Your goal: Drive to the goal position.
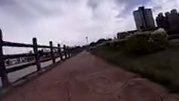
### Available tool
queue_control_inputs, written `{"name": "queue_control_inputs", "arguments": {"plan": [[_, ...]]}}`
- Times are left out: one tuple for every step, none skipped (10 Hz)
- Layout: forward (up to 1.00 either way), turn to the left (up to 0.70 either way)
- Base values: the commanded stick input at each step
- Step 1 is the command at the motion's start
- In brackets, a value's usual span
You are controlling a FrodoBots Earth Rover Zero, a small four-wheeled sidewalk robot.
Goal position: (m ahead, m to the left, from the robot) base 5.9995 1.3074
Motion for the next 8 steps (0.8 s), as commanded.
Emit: {"name": "queue_control_inputs", "arguments": {"plan": [[0.70, 0.11], [0.70, 0.11], [0.70, 0.11], [0.70, 0.11], [0.70, 0.11], [0.70, 0.11], [0.70, 0.11], [0.70, 0.11]]}}
